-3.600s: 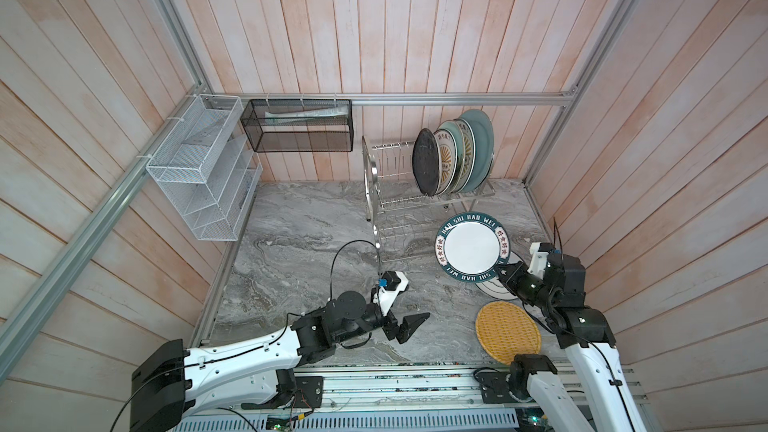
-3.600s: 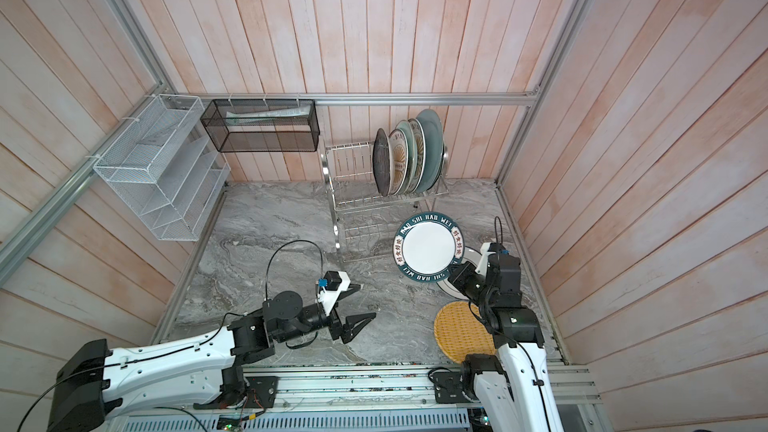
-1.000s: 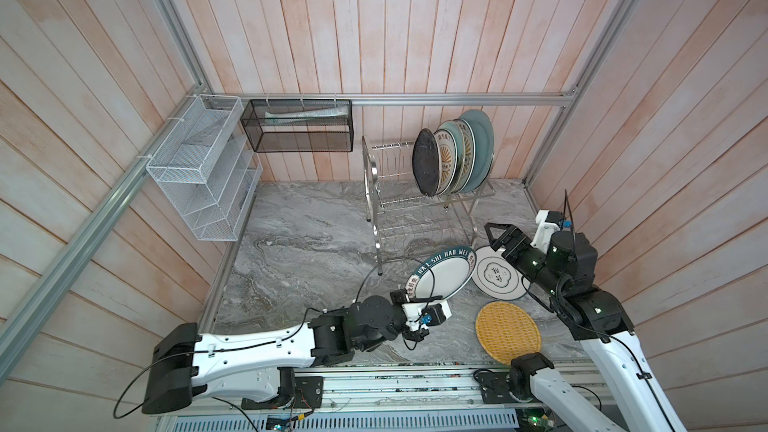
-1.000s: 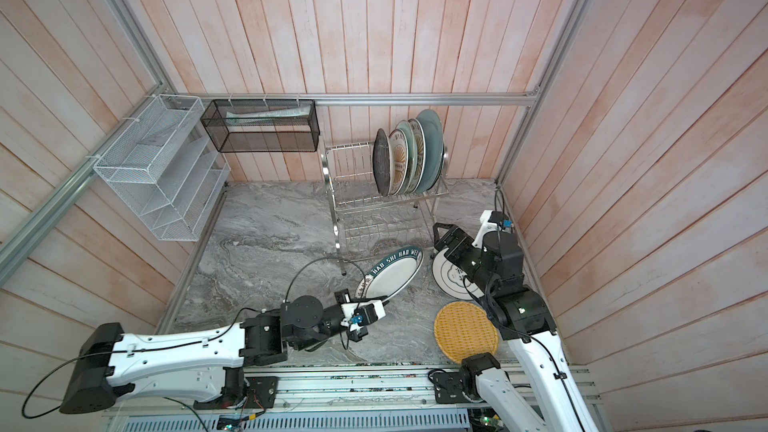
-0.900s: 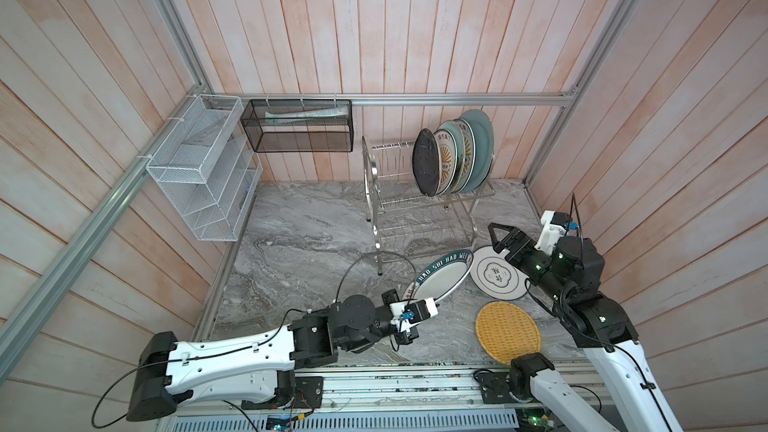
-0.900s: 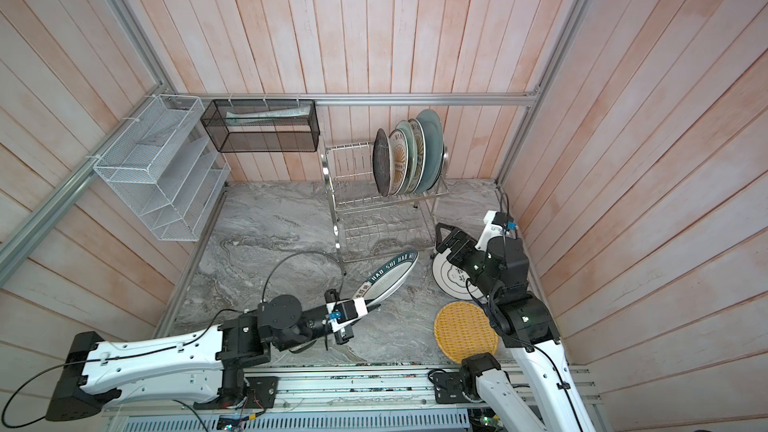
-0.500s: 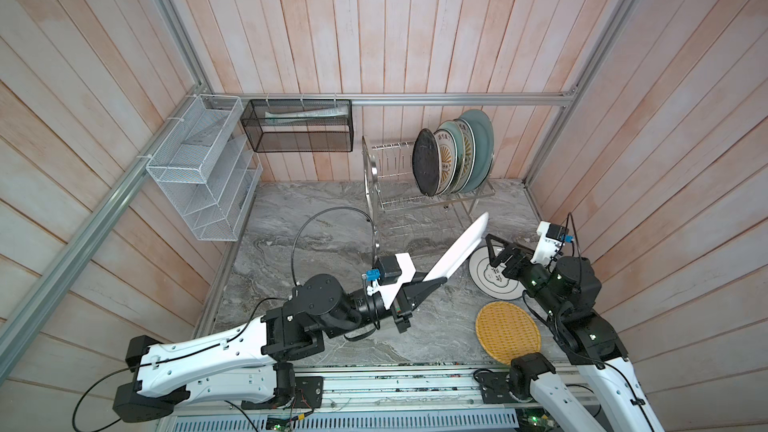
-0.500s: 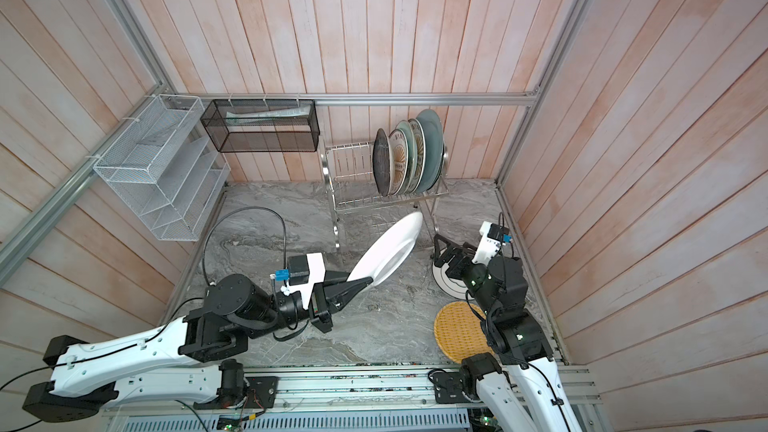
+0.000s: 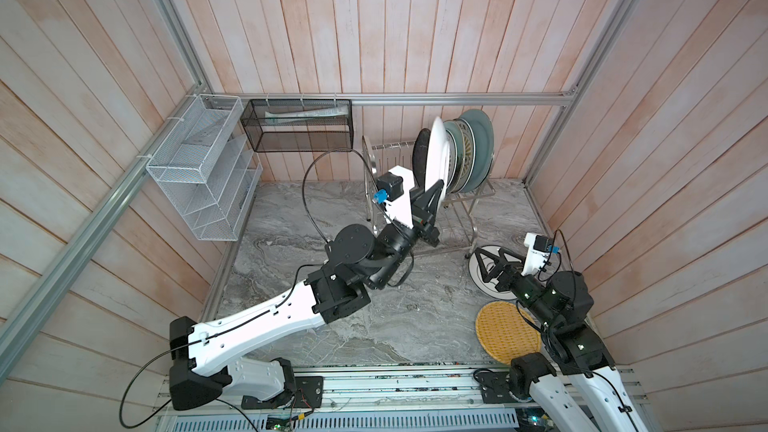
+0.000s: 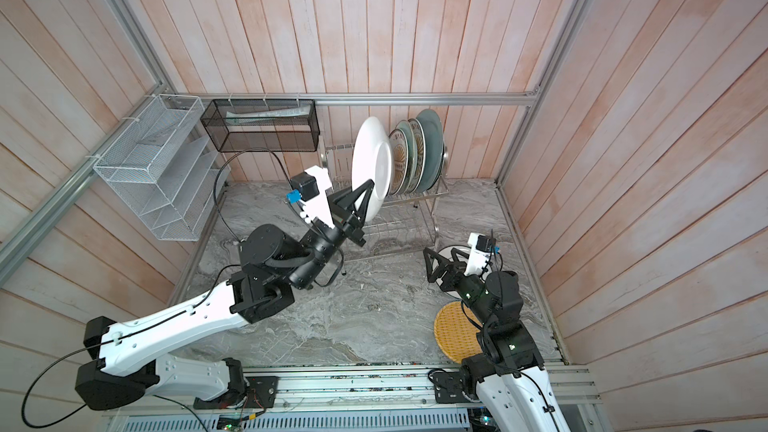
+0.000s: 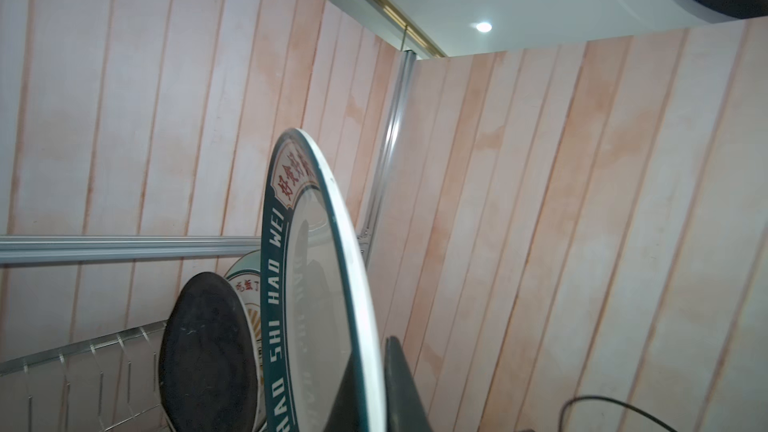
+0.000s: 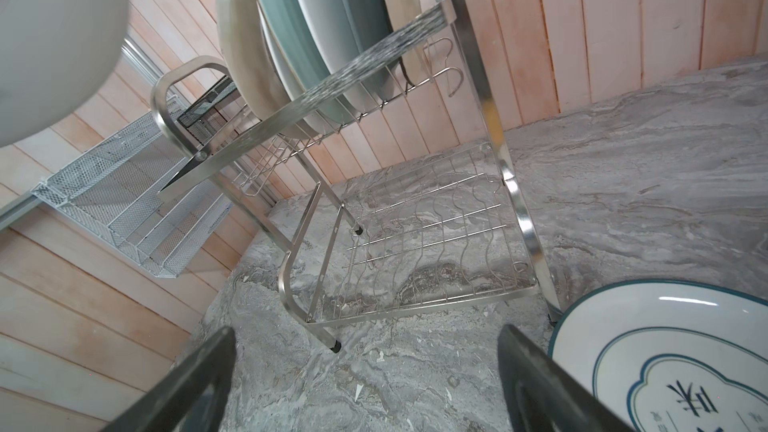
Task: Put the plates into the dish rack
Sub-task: 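Carry the plate to the rack with the left gripper while the right releases and withdraws, then lower the plate into the rack slot in front of the other plates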
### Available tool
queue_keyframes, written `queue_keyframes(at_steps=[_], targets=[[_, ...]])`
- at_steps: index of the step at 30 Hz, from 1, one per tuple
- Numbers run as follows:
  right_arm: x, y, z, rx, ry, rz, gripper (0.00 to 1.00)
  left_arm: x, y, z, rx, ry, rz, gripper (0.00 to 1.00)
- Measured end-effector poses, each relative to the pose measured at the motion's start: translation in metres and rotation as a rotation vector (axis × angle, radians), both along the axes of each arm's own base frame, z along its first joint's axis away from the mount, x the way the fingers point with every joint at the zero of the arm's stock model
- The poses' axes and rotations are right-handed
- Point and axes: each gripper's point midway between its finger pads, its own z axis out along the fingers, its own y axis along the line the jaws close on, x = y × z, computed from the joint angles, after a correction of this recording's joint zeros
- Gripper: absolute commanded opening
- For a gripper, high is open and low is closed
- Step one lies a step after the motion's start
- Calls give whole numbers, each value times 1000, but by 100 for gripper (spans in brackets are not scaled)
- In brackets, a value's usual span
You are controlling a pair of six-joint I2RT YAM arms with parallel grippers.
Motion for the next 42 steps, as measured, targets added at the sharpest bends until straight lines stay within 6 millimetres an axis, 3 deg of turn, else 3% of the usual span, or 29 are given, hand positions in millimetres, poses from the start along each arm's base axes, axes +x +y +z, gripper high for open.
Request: queue_keyframes(at_steps=[8, 17, 28, 33, 42], targets=[[-12, 12, 2, 18, -22, 86, 98, 73, 7, -15, -30, 114, 125, 0], [-23, 20, -2, 39, 2, 154, 98, 130, 1, -45, 20, 185, 228, 0], [-32, 21, -5, 42, 8, 173, 98, 167, -28, -82, 97, 243, 297, 0], [-33, 22, -16, 39, 38, 178, 98, 174, -28, -94, 137, 259, 341, 0], [-34, 23, -19, 38, 47, 186, 98, 176, -22, -95, 151, 257, 378, 0]])
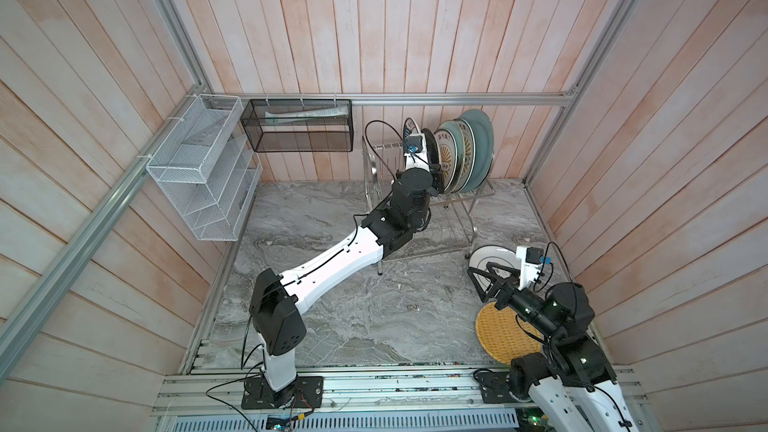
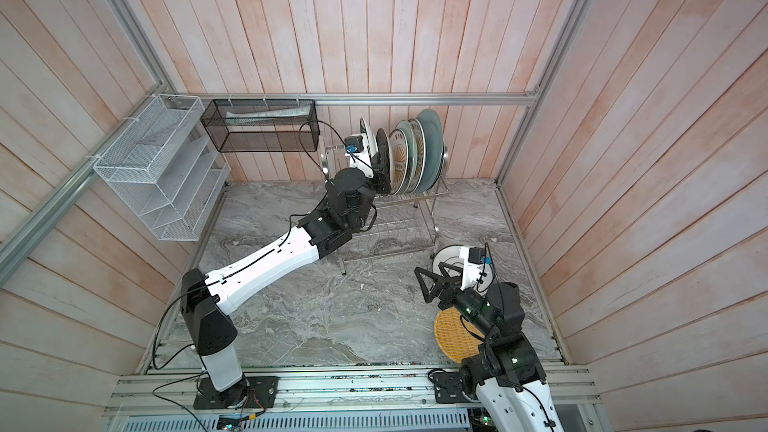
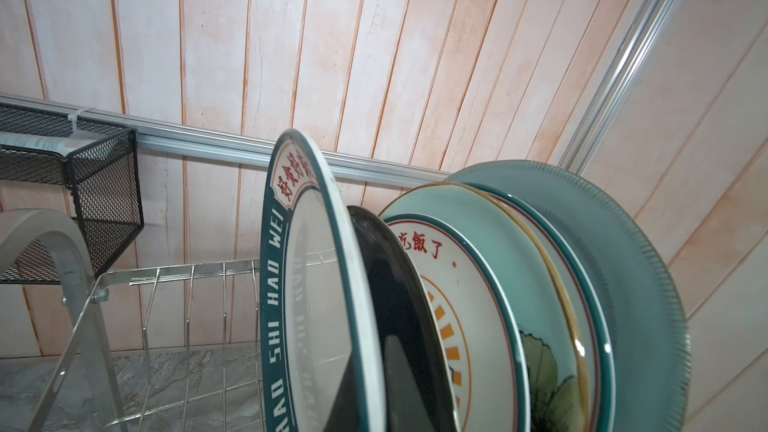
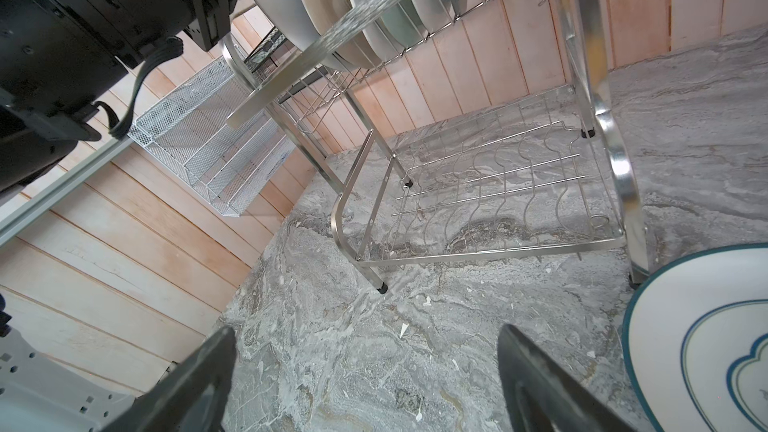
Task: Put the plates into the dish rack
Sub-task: 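Lower the plate into the rack slot in front of the other plates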
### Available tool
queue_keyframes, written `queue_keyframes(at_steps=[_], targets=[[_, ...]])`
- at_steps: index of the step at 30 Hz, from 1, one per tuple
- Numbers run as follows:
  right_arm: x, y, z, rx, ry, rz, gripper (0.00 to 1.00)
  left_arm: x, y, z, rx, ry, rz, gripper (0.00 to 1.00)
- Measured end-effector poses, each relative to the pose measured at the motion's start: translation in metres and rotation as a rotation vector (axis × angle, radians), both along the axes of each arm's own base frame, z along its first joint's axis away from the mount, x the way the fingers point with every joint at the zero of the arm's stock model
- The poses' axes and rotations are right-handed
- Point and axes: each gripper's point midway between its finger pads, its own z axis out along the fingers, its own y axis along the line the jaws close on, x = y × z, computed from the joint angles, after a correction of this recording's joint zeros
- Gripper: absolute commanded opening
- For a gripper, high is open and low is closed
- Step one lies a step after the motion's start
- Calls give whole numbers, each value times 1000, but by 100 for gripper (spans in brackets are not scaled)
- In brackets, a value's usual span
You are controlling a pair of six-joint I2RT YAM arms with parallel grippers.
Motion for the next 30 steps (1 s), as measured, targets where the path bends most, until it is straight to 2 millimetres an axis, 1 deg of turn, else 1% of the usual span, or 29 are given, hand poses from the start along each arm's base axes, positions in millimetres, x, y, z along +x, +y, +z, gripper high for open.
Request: queue_keyframes(at_steps=[8, 14, 21, 22, 23, 24, 27, 29, 30], targets=[[-3, 0, -2, -1, 7, 7, 98, 1, 0, -2, 5, 5, 2, 0], [-5, 0, -1, 2, 0, 6, 98, 6, -5, -13, 19, 16, 3, 0], [-5, 0, -1, 4, 2, 6, 98, 6, -6, -13, 0, 18, 1, 0], [-5, 0, -1, 5, 3, 6, 98, 6, -6, -13, -5, 18, 1, 7], [-5, 0, -1, 5, 4, 6, 98, 6, -6, -12, -8, 18, 1, 17], [-5, 0, -1, 7, 5, 5, 98, 6, -6, -12, -8, 17, 1, 20], [-5, 0, -1, 12, 9, 5, 98, 7, -5, -13, -22, 21, 0, 24], [-5, 0, -1, 14, 10, 4, 98, 7, -6, -13, -24, 24, -2, 31], [-5, 0, -1, 14, 9, 4, 98, 7, -6, -14, -28, 25, -2, 32]])
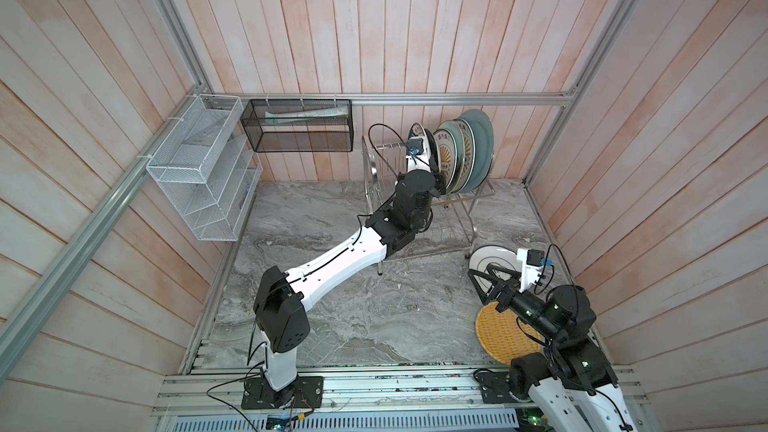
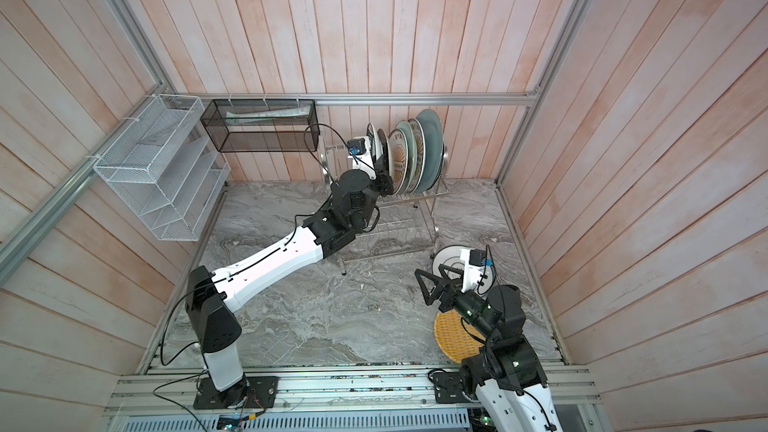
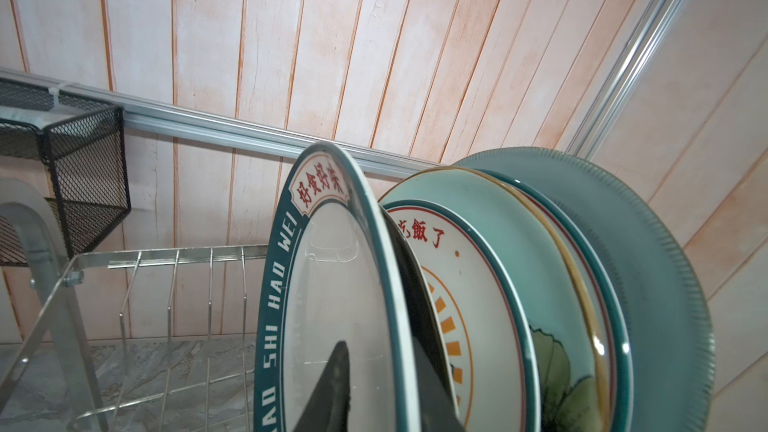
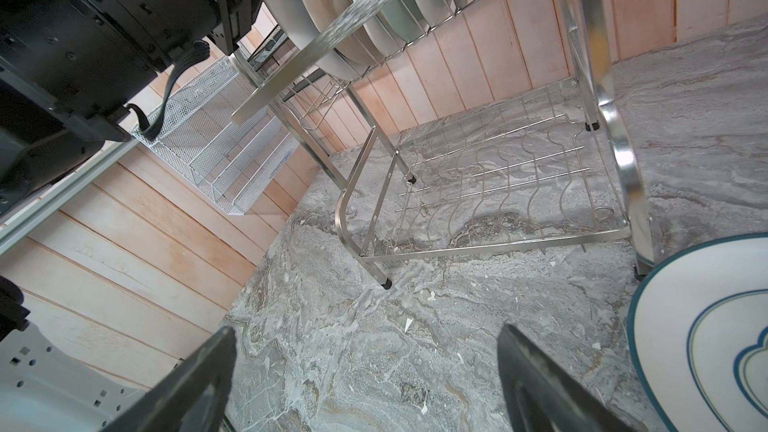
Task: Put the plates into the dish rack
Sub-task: 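Lower the plate into the rack slot in front of the other plates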
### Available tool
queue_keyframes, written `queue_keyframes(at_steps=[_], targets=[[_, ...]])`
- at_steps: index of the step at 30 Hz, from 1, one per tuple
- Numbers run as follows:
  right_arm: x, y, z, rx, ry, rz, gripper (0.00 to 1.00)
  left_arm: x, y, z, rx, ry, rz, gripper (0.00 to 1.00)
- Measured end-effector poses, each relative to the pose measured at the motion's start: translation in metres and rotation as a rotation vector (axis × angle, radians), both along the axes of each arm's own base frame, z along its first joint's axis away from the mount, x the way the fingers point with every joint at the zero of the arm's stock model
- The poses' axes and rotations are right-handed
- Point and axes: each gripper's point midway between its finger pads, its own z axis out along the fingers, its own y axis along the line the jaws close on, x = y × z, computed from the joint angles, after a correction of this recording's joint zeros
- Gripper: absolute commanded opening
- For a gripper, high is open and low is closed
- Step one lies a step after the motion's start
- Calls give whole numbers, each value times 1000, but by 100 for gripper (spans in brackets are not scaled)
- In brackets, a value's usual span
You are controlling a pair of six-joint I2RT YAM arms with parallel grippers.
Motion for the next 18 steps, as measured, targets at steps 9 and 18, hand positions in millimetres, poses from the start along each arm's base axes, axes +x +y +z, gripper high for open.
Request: queue_keyframes(at_steps=[9, 18], targets=[[-2, -2, -2, -3, 7, -9, 98, 0, -2, 0, -12, 4, -8, 42], [1, -6, -4, -7, 12, -36, 98, -5, -1, 6, -15, 1, -19, 45]])
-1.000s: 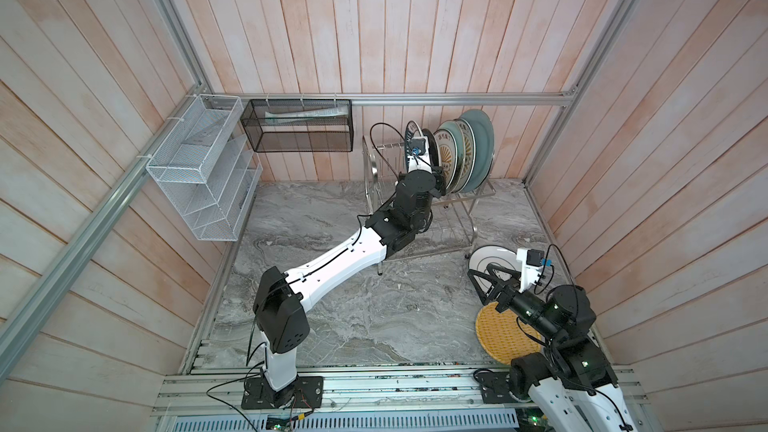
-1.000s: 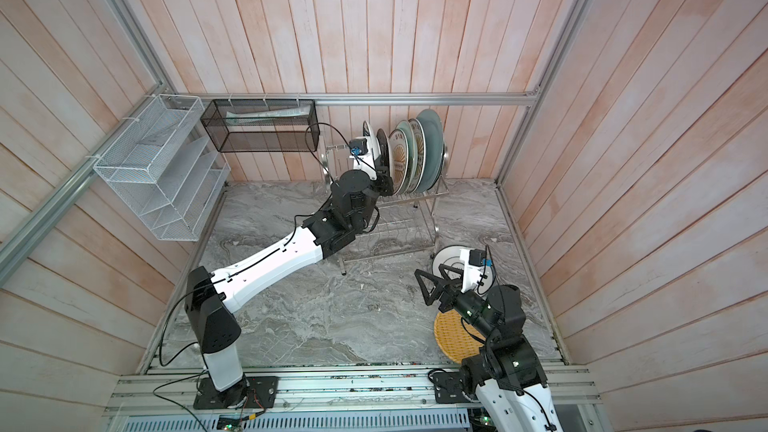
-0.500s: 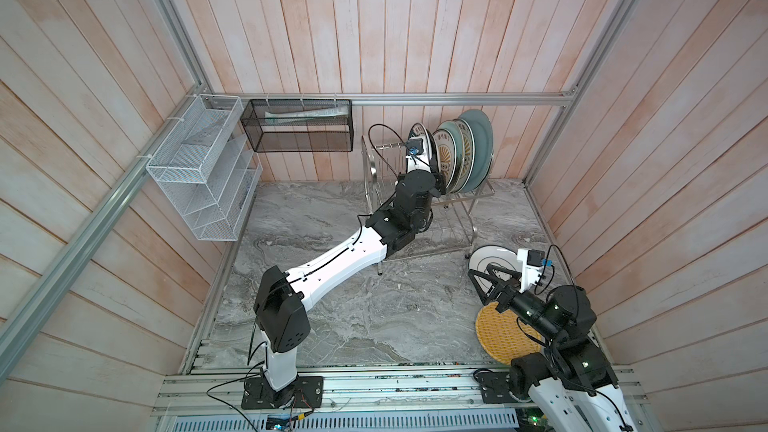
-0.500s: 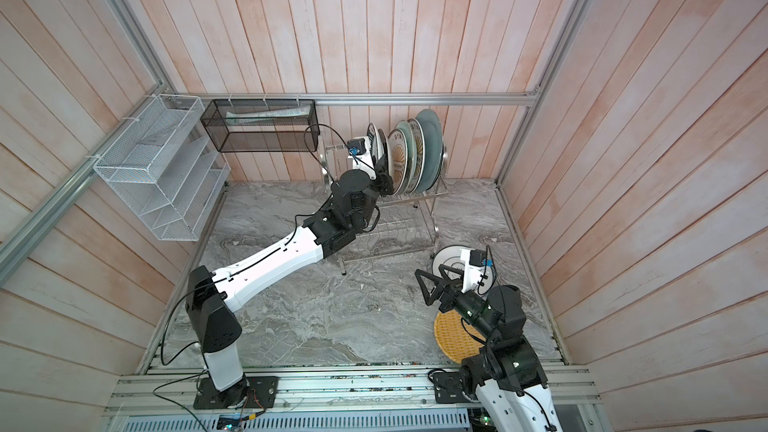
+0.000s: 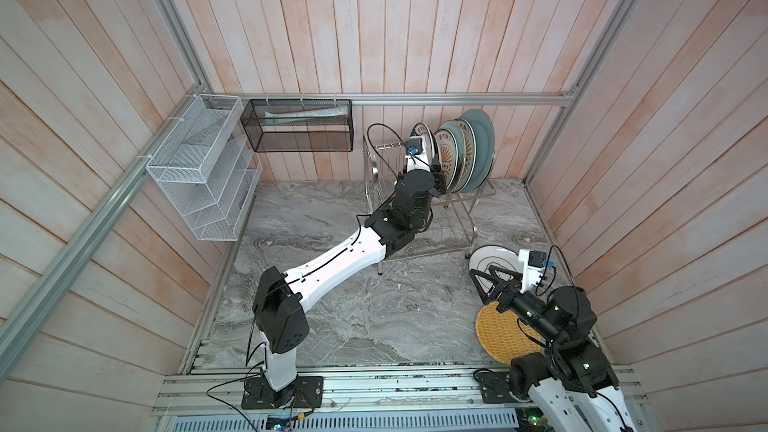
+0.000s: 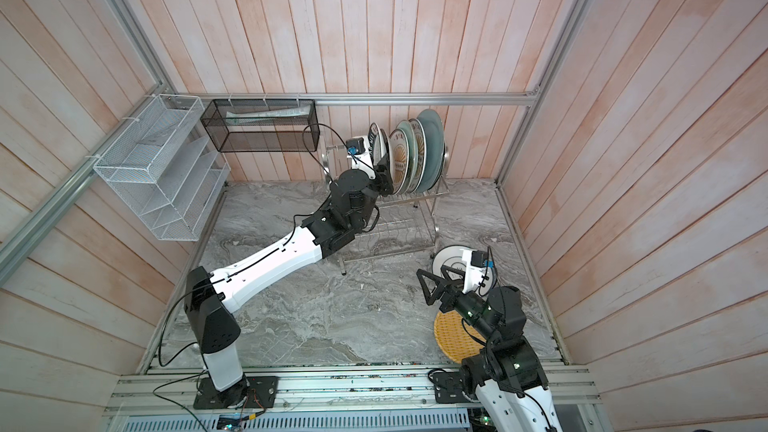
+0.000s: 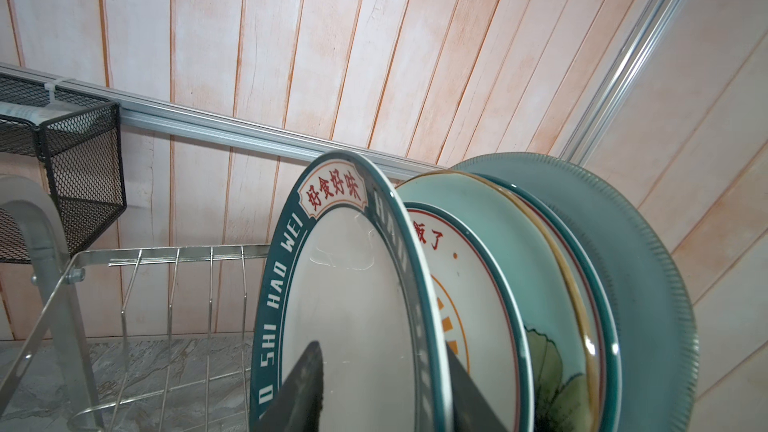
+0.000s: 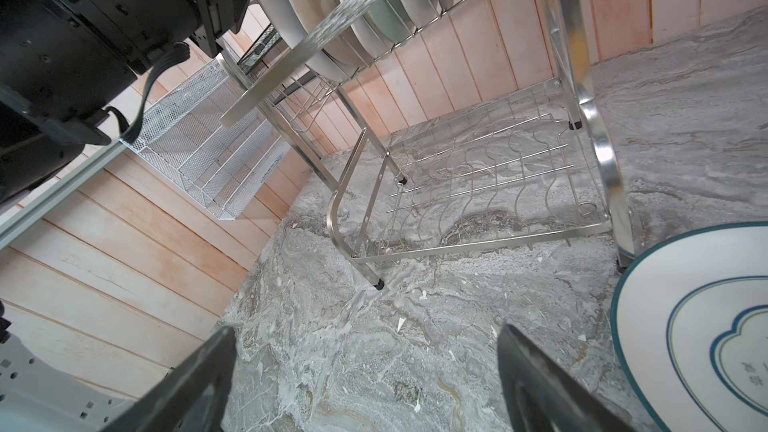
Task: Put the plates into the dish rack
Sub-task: 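Lower the plate into the rack slot in front of the other plates, then open the left gripper and withdraw it from the rack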
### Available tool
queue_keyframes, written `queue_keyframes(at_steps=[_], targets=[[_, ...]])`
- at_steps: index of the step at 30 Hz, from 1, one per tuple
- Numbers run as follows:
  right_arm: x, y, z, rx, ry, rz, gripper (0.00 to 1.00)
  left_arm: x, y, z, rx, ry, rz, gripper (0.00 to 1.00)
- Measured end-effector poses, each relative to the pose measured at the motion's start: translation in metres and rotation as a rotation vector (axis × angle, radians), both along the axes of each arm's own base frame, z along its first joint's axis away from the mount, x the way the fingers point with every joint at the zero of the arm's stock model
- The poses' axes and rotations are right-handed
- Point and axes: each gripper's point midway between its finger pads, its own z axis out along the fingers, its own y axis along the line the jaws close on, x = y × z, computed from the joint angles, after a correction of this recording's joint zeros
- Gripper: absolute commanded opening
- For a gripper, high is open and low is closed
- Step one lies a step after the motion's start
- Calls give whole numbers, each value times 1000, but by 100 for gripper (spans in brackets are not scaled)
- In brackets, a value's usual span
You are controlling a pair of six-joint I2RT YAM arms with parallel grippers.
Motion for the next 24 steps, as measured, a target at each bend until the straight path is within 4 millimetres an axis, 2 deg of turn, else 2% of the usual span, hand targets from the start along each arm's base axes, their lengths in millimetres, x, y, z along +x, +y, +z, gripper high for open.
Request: queue_keyframes(at_steps=[4, 7, 13, 18, 21, 24], targets=[[1, -2, -2, -8, 9, -16, 98, -9, 2, 13, -12, -12, -30, 47], [4, -4, -4, -15, 18, -26, 98, -18, 10, 32, -33, -31, -47, 49], [10, -8, -1, -36, 21, -61, 98, -43, 35, 80, -82, -91, -71, 51], [22, -14, -2, -66, 46, -110, 98, -79, 65, 110, -97, -139, -150, 55], [32, -18, -8, -88, 78, -150, 98, -107, 92, 114, -87, -157, -205, 66], [42, -25, -15, -111, 102, -201, 98, -136, 117, 101, -42, -172, -253, 87]])
